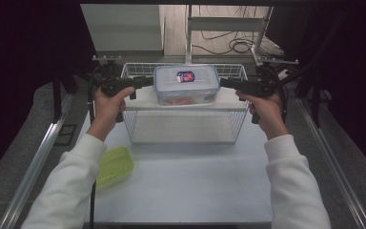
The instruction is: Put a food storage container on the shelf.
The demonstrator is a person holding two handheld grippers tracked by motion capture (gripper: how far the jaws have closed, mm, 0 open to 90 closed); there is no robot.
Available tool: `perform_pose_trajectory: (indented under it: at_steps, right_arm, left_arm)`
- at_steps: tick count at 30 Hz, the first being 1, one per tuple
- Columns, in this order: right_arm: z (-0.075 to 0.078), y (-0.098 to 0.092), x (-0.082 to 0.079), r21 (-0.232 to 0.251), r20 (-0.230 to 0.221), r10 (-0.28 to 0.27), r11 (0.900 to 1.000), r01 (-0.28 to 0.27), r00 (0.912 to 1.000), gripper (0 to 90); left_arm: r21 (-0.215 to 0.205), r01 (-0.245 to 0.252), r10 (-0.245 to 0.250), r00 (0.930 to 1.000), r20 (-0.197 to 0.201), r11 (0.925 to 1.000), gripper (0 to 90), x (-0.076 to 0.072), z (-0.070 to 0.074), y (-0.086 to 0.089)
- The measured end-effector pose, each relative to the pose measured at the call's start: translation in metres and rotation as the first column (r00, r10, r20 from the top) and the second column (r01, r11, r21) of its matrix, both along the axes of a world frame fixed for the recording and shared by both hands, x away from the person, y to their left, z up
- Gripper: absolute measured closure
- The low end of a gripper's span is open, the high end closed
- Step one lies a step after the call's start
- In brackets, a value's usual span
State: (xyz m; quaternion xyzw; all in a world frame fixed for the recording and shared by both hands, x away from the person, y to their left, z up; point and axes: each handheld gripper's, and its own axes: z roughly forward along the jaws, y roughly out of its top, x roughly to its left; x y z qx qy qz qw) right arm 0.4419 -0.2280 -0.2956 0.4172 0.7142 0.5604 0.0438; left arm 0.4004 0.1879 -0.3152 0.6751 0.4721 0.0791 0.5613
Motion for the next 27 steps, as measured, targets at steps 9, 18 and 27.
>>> perform_pose_trajectory:
  at_steps: [9, 18, 27]
  right_arm:
    - [-0.007, -0.008, -0.02, 0.001, 0.005, 0.004, 1.0, -0.004, 1.0, 43.6]
    - [-0.013, -0.015, -0.029, 0.009, 0.01, 0.024, 1.0, -0.024, 0.9997, 42.4]
    - [-0.019, -0.024, -0.03, 0.017, 0.006, 0.019, 1.0, -0.019, 0.9998, 42.2]
  left_arm:
    - [0.1, 0.144, -0.144, 0.9896, -0.012, 0.9845, 90.0, -0.021, -0.023, -0.023]
    - [0.07, 0.146, -0.143, 0.9889, -0.04, 0.9869, 90.0, -0.005, -0.031, -0.03]
    - [0.07, 0.143, -0.14, 0.9892, -0.041, 0.9872, 90.0, -0.003, -0.03, -0.031]
